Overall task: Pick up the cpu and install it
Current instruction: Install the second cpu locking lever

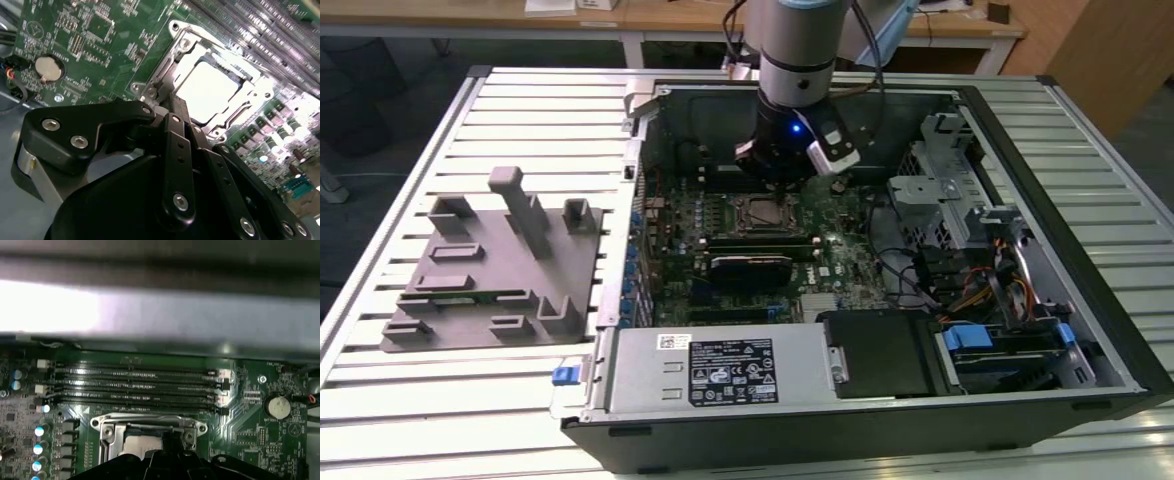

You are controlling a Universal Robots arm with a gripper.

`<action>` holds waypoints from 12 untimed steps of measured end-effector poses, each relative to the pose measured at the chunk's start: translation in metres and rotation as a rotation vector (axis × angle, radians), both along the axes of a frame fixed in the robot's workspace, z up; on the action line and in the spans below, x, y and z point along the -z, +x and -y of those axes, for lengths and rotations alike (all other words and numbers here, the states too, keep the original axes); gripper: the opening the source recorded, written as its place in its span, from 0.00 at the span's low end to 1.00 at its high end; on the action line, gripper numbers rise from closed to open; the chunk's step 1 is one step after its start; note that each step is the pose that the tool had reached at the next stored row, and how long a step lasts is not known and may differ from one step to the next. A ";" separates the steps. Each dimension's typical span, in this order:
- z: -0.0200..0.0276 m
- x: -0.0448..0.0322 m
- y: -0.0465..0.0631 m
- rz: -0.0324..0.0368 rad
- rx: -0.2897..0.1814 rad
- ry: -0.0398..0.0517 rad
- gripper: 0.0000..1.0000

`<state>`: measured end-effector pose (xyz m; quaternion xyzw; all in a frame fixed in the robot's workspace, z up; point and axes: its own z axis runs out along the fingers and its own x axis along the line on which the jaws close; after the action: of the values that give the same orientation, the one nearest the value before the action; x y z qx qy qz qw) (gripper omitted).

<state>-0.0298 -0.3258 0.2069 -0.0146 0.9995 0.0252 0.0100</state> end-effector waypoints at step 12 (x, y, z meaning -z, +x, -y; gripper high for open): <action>0.0068 -0.0234 0.000 0.0000 0.000 0.0000 0.11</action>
<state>-0.0298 -0.3326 0.2303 -0.0146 0.9995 0.0252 0.0100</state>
